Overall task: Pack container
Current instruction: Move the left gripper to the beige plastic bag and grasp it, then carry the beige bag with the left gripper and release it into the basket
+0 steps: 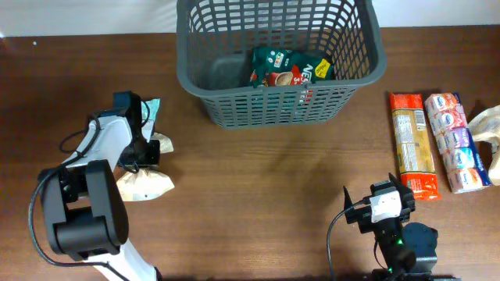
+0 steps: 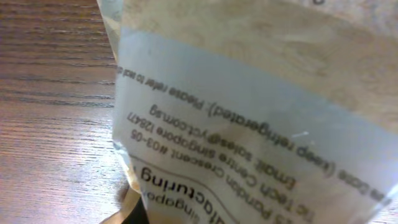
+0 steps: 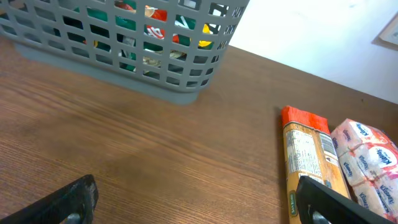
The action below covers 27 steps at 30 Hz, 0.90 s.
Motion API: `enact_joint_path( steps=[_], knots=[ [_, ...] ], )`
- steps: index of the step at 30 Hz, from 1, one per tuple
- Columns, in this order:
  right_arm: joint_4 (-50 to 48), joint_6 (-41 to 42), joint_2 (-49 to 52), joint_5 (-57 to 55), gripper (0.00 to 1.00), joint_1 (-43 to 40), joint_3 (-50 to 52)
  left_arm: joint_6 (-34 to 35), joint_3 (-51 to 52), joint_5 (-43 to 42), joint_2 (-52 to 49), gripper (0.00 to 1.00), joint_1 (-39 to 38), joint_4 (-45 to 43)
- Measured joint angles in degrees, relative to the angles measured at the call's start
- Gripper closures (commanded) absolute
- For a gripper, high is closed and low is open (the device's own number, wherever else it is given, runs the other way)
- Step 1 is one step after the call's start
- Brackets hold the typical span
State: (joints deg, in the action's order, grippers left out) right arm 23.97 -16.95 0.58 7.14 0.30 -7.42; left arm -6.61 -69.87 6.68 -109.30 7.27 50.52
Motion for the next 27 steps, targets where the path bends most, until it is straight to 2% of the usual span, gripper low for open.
enact_joint_path(
  steps=[5,16,23,27],
  knots=[
    [-0.02,0.00,0.00,0.00,0.01,0.00,0.00,0.00,-2.25,-0.07,0.00,0.98,0.00,5.62],
    [0.00,-0.02,0.00,0.00,0.01,0.00,0.00,-1.33,-26.45,-0.28,0.02,0.98,0.00,20.79],
    [0.00,-0.02,0.00,0.02,0.01,0.00,0.00,-5.16,-42.95,-0.59,2.67,0.98,-0.13,23.80],
    [0.00,0.00,0.00,0.00,0.01,0.00,0.00,-10.10,-51.04,-1.64,5.70,0.99,-1.51,23.69]
  ],
)
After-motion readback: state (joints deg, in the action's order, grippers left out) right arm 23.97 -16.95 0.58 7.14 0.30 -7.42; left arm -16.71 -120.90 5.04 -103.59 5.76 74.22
